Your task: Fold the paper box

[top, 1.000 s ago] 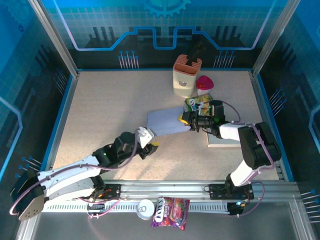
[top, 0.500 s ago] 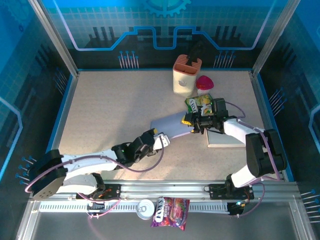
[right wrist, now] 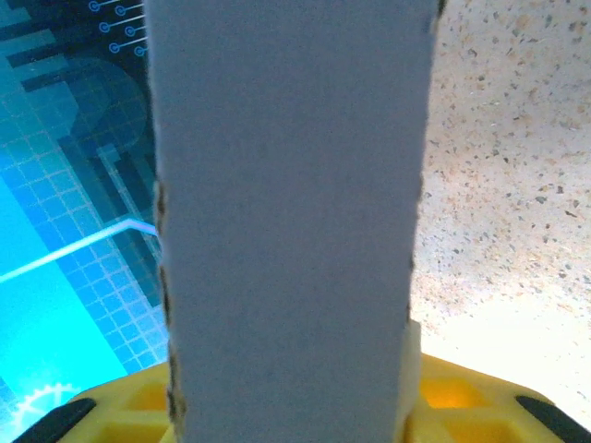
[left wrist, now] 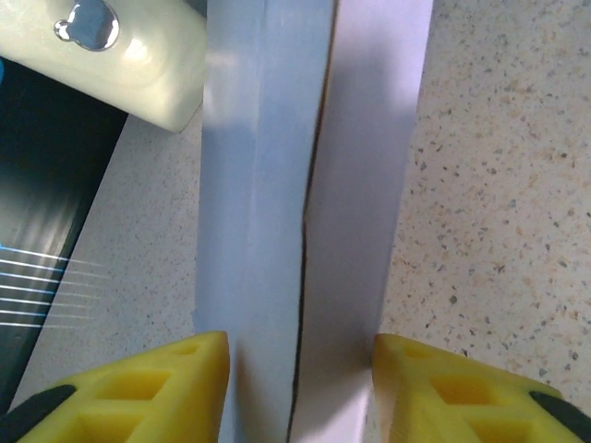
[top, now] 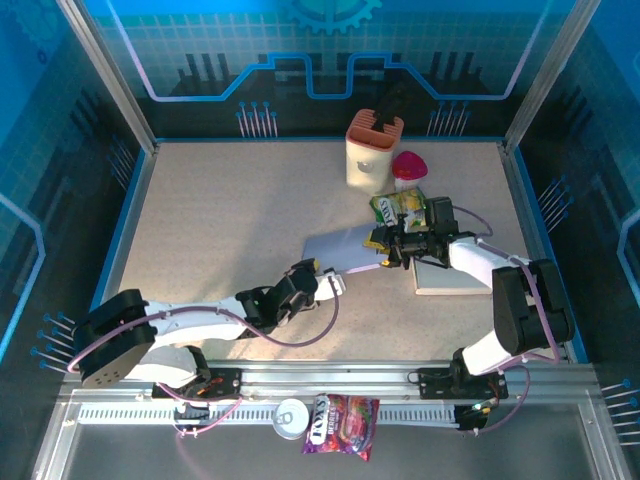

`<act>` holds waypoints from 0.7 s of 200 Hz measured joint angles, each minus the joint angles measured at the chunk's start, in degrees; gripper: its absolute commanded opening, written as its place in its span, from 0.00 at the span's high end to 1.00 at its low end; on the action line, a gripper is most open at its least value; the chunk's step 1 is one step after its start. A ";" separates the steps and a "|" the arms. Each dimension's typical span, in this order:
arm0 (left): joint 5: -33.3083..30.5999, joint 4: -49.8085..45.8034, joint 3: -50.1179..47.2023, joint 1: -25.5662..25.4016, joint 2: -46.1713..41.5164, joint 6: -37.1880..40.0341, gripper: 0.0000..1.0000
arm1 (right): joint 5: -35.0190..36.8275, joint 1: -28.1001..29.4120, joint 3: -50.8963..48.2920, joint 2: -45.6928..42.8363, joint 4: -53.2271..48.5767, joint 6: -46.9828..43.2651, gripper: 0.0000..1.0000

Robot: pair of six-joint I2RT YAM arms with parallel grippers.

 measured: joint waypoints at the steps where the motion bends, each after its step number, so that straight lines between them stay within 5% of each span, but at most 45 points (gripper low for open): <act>1: 0.02 0.00 0.00 0.00 0.00 0.00 0.62 | -0.07 0.00 0.00 0.00 0.07 0.00 0.60; 69: 1.11 -2.45 0.02 0.00 -2.05 0.22 0.69 | -2.67 -0.04 -3.72 0.26 9.81 7.96 0.62; 96: 1.84 -3.48 0.11 0.02 -3.80 -0.48 0.53 | -3.58 -0.07 -5.18 0.92 14.45 11.65 0.67; 140: 2.38 -3.06 0.13 0.20 -4.11 -0.66 0.47 | -4.83 -0.07 -6.43 2.32 20.63 17.44 0.67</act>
